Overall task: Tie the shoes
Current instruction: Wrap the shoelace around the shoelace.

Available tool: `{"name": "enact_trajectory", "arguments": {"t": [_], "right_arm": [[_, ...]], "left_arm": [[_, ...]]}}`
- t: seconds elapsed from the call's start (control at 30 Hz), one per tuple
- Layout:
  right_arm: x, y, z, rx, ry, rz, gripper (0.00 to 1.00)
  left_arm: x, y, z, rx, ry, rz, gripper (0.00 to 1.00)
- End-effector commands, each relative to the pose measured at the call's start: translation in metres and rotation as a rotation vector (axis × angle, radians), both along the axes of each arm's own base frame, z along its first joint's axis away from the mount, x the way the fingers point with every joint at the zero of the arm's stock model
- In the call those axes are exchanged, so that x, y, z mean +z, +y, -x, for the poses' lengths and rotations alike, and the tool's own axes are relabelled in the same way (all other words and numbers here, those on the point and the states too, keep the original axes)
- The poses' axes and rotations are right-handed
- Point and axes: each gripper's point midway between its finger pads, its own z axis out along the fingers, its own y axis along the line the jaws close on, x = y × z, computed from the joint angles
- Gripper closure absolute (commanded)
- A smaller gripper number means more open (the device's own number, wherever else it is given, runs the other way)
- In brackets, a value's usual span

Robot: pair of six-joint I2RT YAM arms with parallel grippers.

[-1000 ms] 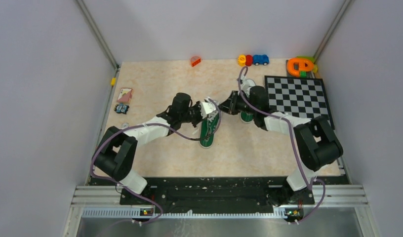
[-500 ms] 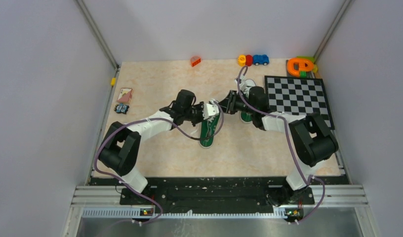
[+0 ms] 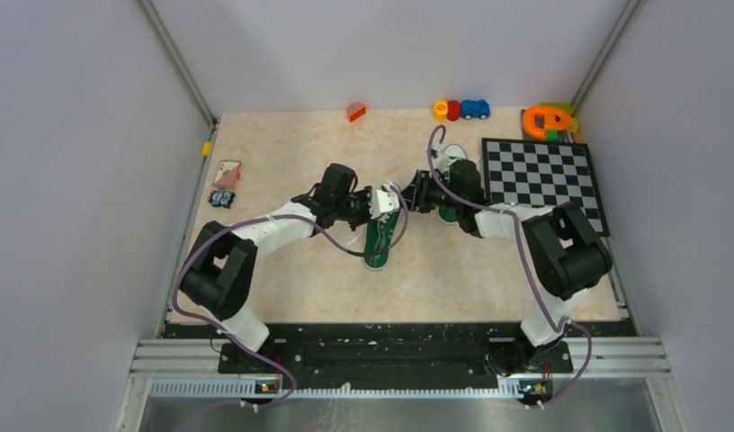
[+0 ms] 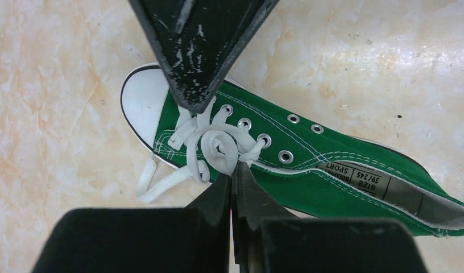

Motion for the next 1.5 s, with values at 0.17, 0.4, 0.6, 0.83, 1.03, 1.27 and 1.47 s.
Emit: {"name": "enact_trajectory", "arguments": {"t": [0.17, 0.4, 0.6, 0.83, 1.03, 1.27, 1.47], "right_arm": [[0.019, 0.009, -0.025, 0.104, -0.155, 0.148, 0.67], [0.009, 0.027, -0.026, 0.308, -0.108, 0.320, 0.58], [-0.010, 0.043, -0.021, 0.467, -0.084, 0.444, 0.55], [-0.025, 0.057, -0.008, 0.604, -0.054, 0.489, 0.40], [-0.040, 0.061, 0.001, 0.676, -0.041, 0.566, 0.44], [-0.035, 0.061, 0.004, 0.692, -0.043, 0.568, 0.80], [-0.013, 0.064, -0.008, 0.630, -0.082, 0.545, 0.98]], "left_arm": [[0.029, -0.015, 0.001, 0.125, 0.013, 0.252, 1.00], [0.031, -0.018, 0.007, 0.205, 0.065, 0.405, 1.00], [0.033, -0.018, 0.011, 0.214, 0.054, 0.480, 1.00], [0.029, -0.019, 0.015, 0.193, 0.060, 0.483, 1.00], [0.029, -0.019, 0.016, 0.185, 0.054, 0.477, 1.00], [0.029, -0.018, 0.018, 0.181, 0.053, 0.470, 1.00], [0.030, -0.017, 0.019, 0.176, 0.051, 0.467, 1.00]]}}
